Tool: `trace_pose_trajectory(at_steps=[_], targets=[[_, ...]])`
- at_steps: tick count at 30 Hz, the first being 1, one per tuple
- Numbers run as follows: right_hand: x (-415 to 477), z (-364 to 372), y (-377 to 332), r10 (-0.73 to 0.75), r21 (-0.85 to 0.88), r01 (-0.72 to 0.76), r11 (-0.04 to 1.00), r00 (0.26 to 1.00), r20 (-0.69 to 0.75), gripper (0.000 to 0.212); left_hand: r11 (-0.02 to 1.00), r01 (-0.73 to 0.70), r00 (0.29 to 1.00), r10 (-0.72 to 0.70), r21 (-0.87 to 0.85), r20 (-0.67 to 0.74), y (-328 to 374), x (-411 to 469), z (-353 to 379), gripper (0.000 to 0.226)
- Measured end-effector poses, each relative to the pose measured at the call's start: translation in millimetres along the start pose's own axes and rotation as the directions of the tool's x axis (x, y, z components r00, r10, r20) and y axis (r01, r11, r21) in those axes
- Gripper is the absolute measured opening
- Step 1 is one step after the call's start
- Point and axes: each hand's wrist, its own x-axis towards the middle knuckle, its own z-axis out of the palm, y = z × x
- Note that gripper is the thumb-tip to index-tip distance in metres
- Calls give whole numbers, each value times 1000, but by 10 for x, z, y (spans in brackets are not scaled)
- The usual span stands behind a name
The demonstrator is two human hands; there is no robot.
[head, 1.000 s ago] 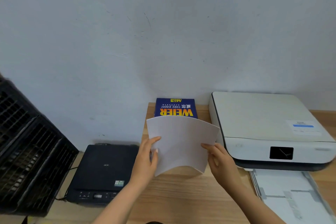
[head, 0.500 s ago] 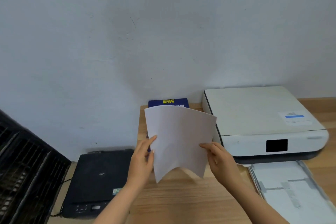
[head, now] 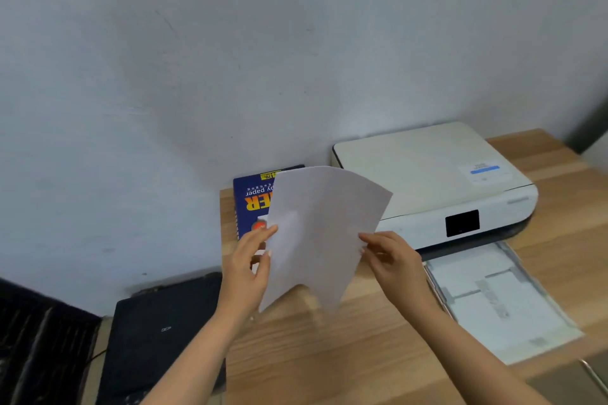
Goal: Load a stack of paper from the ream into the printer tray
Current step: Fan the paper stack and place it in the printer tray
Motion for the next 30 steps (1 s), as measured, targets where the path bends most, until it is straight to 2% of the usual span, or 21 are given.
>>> trace_pose_trajectory(at_steps=[6, 10, 16, 22, 26, 30], targets=[[-72, -48, -98, -144, -24, 144, 989, 990, 6, 23, 998, 61, 992, -62, -9, -114, 141, -345, 13, 50], [-128, -237, -213, -202, 40, 203, 978, 979, -28, 24, 999, 39, 976, -39, -2, -214, 375, -586, 20, 48], [-317, -684, -315, -262, 122, 260, 958, 965, 0, 23, 999, 1, 953, 13, 47, -304, 782, -966, 62, 44], [-664, -1238, -158, -230, 173, 227, 958, 973, -3, 25, 1000, 23, 963, -19, 11, -270, 1056, -1393, 351, 45], [-889, -1700, 69, -183, 126, 182, 975, 983, 0, 26, 997, 36, 975, -51, -74, -217, 1258, -1581, 716, 49], [-1054, -2108, 319, -153, 56, 157, 986, 986, -59, 24, 994, -3, 989, -13, -106, -147, 1387, -1618, 1148, 57]])
